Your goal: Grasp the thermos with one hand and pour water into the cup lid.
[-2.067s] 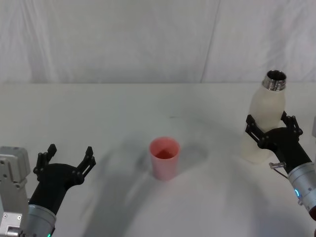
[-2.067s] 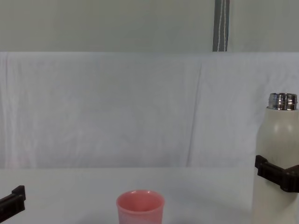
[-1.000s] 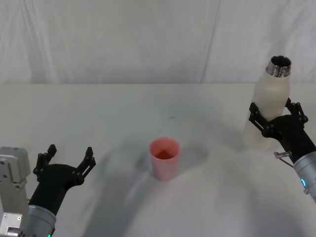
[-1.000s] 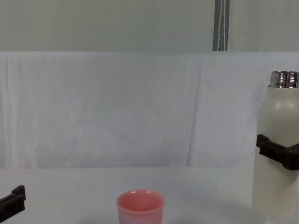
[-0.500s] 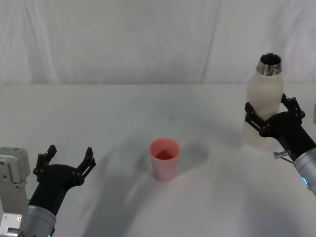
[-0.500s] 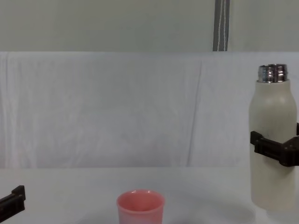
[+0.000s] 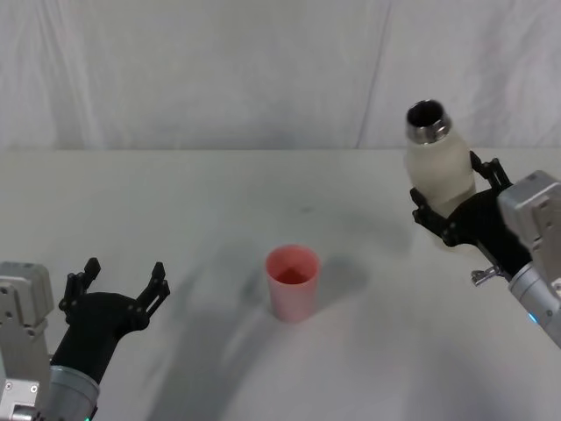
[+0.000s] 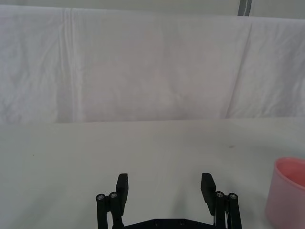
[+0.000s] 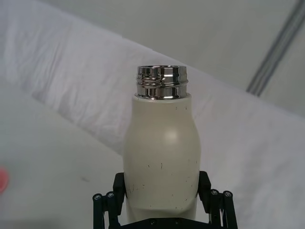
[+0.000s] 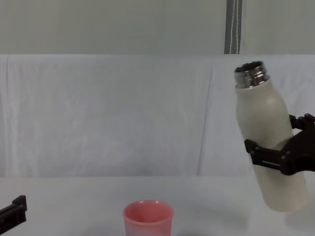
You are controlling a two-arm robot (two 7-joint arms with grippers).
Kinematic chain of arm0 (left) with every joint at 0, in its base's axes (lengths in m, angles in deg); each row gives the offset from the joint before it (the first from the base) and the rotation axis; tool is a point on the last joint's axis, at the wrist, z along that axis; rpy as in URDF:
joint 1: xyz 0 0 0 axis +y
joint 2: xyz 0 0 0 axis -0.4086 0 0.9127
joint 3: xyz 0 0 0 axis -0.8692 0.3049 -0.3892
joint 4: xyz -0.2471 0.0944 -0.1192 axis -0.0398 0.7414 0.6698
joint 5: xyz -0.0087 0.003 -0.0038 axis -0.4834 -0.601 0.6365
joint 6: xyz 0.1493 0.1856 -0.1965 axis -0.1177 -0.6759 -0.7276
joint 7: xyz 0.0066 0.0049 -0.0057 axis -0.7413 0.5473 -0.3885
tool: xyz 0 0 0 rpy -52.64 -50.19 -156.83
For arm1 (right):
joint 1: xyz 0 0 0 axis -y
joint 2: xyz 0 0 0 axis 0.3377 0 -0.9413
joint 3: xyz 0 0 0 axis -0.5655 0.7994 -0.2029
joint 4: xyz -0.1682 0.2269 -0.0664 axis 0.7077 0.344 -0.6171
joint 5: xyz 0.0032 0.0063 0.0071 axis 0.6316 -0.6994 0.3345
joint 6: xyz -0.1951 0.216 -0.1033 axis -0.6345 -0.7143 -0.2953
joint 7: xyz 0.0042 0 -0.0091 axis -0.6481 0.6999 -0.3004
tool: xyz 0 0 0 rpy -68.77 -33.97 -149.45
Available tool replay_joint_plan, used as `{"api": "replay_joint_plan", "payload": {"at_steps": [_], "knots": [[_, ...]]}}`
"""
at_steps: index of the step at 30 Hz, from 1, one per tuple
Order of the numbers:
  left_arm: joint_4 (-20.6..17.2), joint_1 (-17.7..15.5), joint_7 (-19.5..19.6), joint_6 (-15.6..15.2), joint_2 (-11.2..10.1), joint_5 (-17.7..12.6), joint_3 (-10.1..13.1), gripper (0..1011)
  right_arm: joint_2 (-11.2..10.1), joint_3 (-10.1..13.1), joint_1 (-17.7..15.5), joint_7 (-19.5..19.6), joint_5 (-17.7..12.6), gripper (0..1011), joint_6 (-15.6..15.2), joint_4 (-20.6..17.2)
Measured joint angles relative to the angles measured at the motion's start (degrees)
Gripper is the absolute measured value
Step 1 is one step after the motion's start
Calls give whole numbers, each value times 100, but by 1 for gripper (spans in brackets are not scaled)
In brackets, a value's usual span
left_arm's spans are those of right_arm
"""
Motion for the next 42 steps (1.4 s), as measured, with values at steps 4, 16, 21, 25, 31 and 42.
{"api": "replay_joint_plan", "payload": {"at_steps": [4, 16, 21, 25, 31, 42], "knots": [[0, 0, 0, 0, 0, 0, 0, 1001, -120, -164, 18, 74, 476, 947, -26, -109], [0, 0, 0, 0, 0, 0, 0, 1001, -294, -514, 91, 239, 1459, 947, -127, -227], [0, 0, 0, 0, 0, 0, 0, 1001, -385, -727, 130, 317, 1962, 947, -151, -227], [0, 0, 0, 0, 0, 0, 0, 1001, -422, -844, 155, 350, 2220, 947, -175, -228], [0, 0, 0, 0, 0, 0, 0, 1001, -479, -1064, 210, 412, 2662, 947, -244, -227], [0, 0, 0, 0, 0, 0, 0, 1001, -531, -1297, 271, 521, 3132, 947, -338, -132]]}}
